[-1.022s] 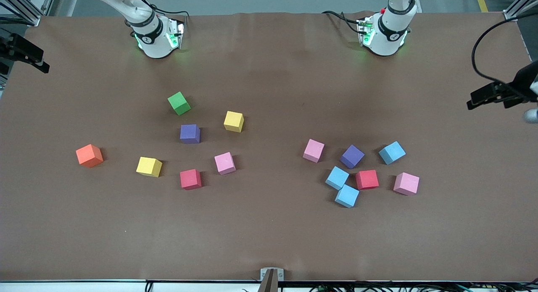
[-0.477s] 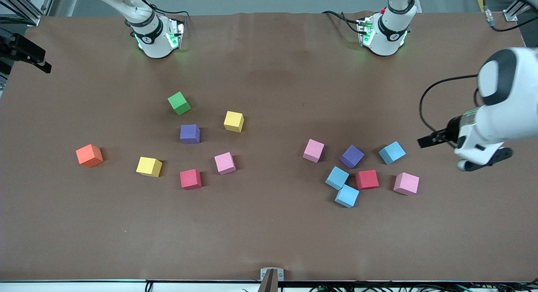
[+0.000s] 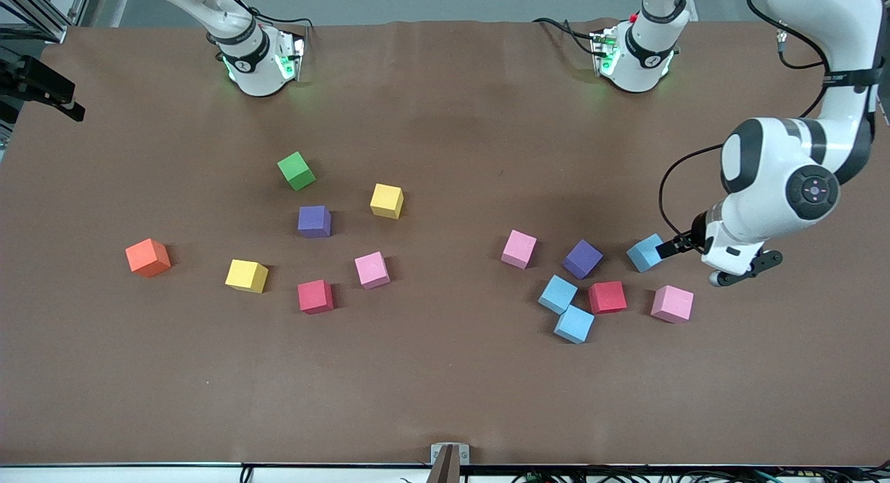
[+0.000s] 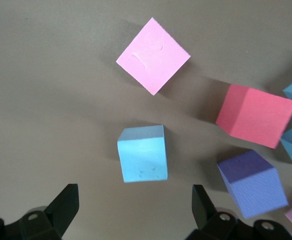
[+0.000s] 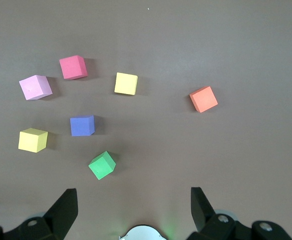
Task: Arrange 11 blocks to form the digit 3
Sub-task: 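Reach the left gripper to the light blue cube and grasp it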
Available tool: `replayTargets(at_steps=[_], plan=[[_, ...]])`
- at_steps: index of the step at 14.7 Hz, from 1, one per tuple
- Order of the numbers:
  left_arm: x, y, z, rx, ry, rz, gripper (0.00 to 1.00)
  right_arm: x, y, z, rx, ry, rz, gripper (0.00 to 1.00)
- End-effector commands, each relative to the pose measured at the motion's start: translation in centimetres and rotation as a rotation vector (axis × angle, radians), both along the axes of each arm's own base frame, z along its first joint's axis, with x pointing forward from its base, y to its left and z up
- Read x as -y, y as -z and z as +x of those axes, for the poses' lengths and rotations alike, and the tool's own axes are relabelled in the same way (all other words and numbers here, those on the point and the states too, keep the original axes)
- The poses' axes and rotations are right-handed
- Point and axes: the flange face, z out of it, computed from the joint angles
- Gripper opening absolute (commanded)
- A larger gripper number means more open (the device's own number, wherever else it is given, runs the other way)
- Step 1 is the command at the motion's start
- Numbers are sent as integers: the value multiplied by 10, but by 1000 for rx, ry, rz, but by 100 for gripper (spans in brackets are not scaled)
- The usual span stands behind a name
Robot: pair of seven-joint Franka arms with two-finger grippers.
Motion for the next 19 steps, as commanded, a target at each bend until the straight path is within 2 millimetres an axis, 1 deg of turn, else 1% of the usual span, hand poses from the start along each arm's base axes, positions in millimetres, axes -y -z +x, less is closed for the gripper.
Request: replayTargets(at_steps=[1, 3, 7, 10, 13, 14, 16, 17, 18, 19], plan=[[-4, 18, -24, 63, -9, 10, 100, 1, -3, -4, 6, 9, -3, 100], [-5, 33, -30, 83, -28, 9, 100, -1, -3, -4, 3, 6, -3, 100], [0, 69, -27, 86, -79, 13, 100, -2, -3, -4, 2, 3, -3, 100], [2, 85, -29, 66, -98, 18, 100, -2, -3, -4, 3, 1, -3, 100], [6, 95, -30, 59, -91, 19, 100, -2, -4, -4, 6, 3, -4, 100], [5, 101, -31, 49, -96, 21, 96, -2, -4, -4, 6, 3, -4, 100], [6, 107, -32, 39, -103, 23, 68, -2, -4, -3, 8, 3, -4, 100], [6, 106, -30, 42, -102, 23, 53, -1, -6, -3, 12, 5, -4, 100], [6, 104, -30, 45, -101, 22, 41, 0, -8, -4, 18, 6, -4, 100], [6, 99, -28, 53, -101, 21, 35, 0, -9, -4, 20, 8, -4, 100]])
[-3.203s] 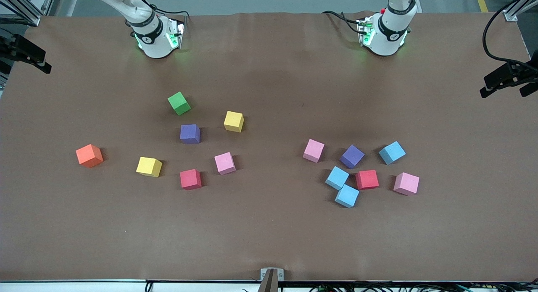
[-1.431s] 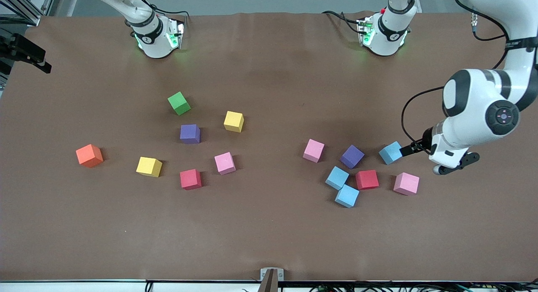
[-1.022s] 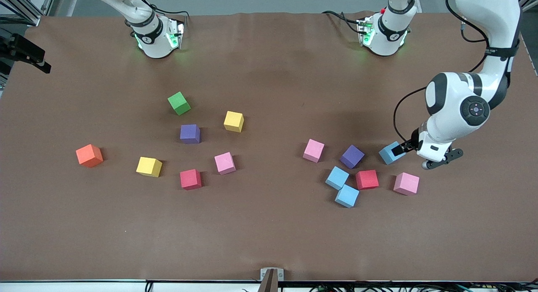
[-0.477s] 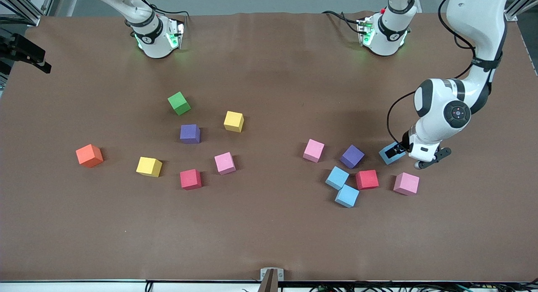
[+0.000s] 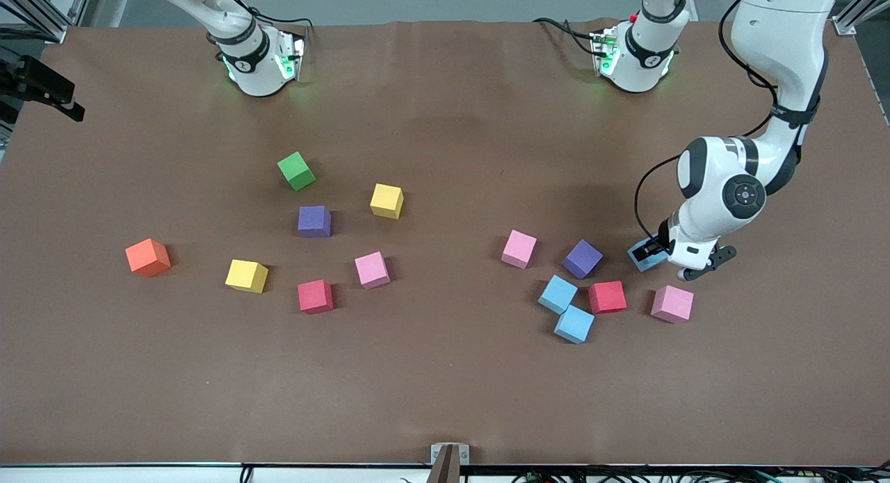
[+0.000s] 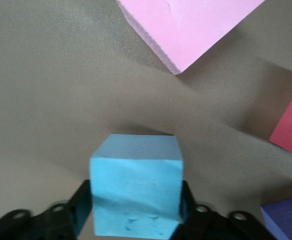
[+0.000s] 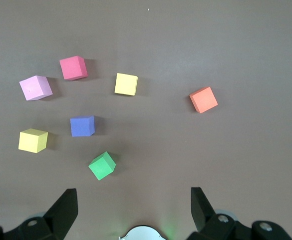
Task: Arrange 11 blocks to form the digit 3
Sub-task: 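Carry the light blue cube to mid-table and release it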
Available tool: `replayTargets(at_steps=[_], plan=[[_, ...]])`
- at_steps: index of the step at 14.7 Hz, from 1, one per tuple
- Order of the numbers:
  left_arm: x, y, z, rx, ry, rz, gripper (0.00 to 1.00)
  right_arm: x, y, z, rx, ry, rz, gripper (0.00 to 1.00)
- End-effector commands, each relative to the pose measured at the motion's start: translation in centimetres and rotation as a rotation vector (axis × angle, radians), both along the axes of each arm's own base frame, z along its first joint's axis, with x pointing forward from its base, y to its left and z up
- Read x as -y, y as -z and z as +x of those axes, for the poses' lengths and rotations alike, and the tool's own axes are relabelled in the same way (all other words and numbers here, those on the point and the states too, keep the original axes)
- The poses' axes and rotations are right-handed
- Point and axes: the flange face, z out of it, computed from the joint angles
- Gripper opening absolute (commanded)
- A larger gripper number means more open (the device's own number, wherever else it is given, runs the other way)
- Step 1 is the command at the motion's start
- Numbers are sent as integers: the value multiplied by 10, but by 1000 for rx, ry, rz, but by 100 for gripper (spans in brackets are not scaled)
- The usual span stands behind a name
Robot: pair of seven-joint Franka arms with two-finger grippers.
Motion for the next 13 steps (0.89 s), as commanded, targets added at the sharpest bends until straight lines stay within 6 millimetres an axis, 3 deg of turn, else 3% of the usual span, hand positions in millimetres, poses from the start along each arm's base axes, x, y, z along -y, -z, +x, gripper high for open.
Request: replayTargets(at_steps=[1, 3, 6, 9, 10, 11, 13], plan=[[3, -12, 5, 29, -2, 8, 33, 1, -7, -3, 16, 9, -3, 100], [14, -32, 2, 44, 23, 4, 33, 2, -7, -3, 19, 11, -7, 100], [58, -88, -16, -11, 113, -7, 33, 3, -7, -3, 17, 15, -2, 100], [133, -135, -50, -28, 245, -8, 34, 0, -5, -1, 13, 7, -1, 100], [163, -141, -64, -31, 262, -5, 34, 0, -4, -1, 11, 7, -1, 100], [201, -141, -82, -35, 283, -6, 34, 0, -4, -1, 11, 6, 1, 100], [258, -133, -110, -38, 334, -24, 34, 2, -1, 2, 6, 16, -4, 100]])
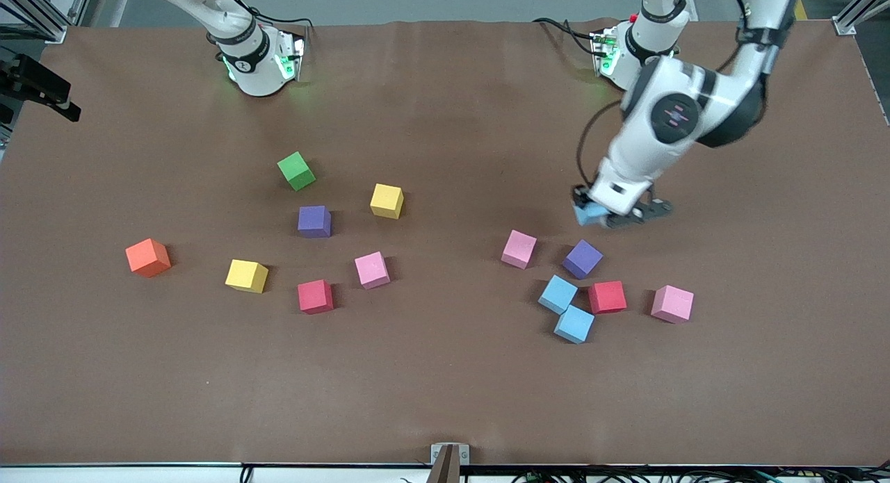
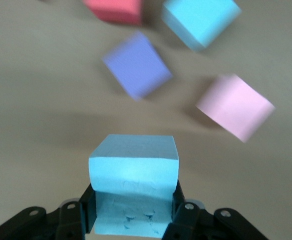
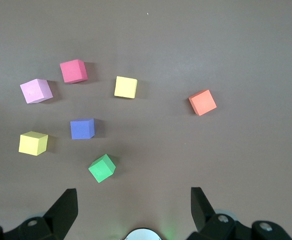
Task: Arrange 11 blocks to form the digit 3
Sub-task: 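Carry the light blue cube to mid-table and release it, then grasp the pink cube with the left gripper while the right gripper reaches the yellow cube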
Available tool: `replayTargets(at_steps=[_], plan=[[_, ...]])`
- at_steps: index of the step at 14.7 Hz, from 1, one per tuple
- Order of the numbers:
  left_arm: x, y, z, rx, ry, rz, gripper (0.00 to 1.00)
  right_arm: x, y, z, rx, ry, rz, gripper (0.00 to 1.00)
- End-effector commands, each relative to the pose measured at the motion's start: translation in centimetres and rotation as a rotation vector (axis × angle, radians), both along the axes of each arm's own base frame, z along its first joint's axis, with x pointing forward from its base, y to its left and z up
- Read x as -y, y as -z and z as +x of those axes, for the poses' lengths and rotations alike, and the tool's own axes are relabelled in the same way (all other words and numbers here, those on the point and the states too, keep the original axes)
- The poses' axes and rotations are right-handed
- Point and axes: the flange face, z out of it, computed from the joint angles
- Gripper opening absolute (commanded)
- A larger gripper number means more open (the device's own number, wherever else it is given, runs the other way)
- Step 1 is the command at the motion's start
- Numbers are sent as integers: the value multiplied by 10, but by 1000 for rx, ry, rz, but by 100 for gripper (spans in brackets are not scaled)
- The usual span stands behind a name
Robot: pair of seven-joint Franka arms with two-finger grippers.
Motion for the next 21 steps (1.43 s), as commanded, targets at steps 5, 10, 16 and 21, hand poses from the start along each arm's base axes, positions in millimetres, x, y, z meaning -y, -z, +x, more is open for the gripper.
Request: replayTargets(at_steps=[5, 10, 16, 21], plan=[[162, 67, -99, -23, 167, -56, 34, 34, 38, 31, -22, 69, 0, 100], [251, 119, -114, 35, 182, -20, 34, 42, 95, 70, -87, 73, -40, 100], [279, 146, -147, 27, 212, 1, 34, -31, 136, 89, -139, 4, -54, 100], [280, 146, -146, 28, 206, 2, 91, -135, 153, 82, -121, 115, -33, 100]])
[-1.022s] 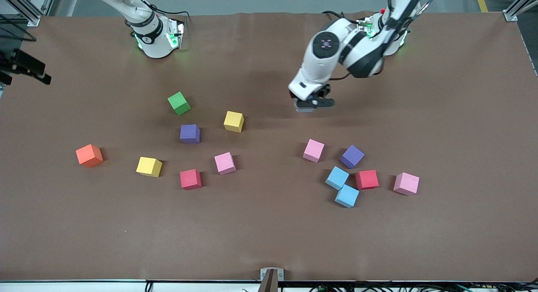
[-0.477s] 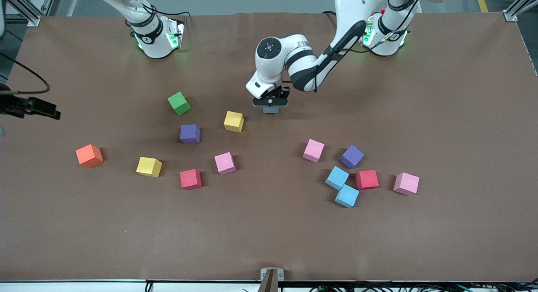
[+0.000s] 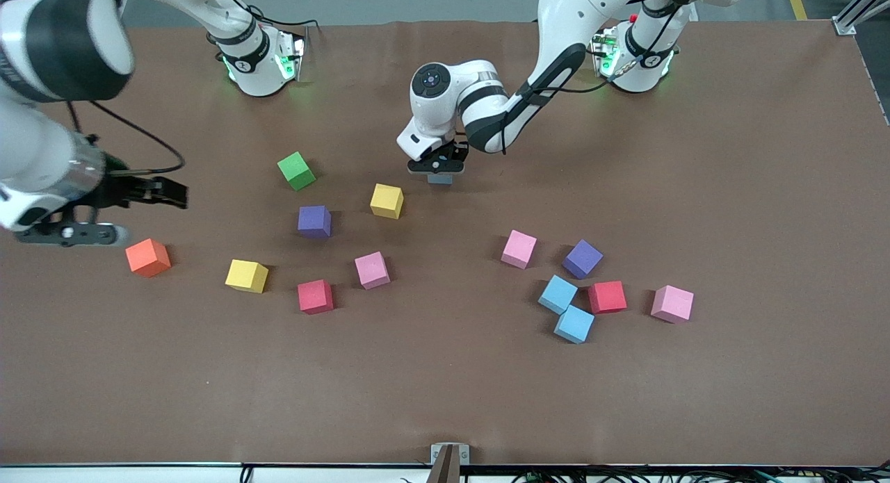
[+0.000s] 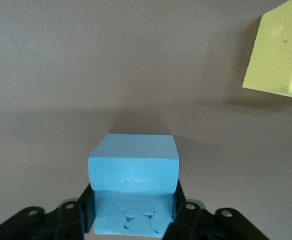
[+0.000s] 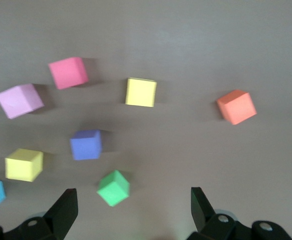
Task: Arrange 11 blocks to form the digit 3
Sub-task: 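Grasp the pink cube with the left gripper while the right gripper reaches the yellow cube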
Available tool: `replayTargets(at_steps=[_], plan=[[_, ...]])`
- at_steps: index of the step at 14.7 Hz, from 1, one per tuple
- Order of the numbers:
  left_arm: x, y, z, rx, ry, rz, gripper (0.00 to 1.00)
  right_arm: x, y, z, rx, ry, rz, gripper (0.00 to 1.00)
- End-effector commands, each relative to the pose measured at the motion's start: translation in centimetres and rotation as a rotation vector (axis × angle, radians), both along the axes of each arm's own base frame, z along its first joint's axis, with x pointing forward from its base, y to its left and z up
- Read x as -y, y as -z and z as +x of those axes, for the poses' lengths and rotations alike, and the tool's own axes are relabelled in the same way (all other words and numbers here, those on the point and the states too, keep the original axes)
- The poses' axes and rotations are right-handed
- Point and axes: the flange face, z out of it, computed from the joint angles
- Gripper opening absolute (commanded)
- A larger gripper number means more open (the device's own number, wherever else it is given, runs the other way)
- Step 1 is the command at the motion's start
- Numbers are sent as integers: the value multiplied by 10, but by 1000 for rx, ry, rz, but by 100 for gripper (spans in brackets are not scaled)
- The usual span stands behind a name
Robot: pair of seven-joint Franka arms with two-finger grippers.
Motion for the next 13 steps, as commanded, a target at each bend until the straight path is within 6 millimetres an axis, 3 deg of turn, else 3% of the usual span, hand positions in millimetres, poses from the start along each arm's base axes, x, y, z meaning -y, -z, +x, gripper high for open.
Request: replayTargets(at_steps=[1, 3, 5, 6, 9, 13], plan=[[2, -8, 7, 24, -13, 9, 100, -38, 15, -7, 18, 91, 44, 100], [0, -19, 15, 29, -23, 31, 100, -74, 35, -9, 40, 78, 58, 100], [1, -42, 36, 41, -41, 66, 100, -111, 58, -10, 45, 127, 43, 100], [-7, -59, 58, 51, -54, 79, 100, -131, 67, -13, 48, 152, 36, 100], [-47, -87, 122, 74, -7, 53, 100, -155, 101, -23, 59, 175, 33, 100], [-111, -97, 189, 83, 109, 36, 100, -181, 152, -48, 57, 127, 29, 100]])
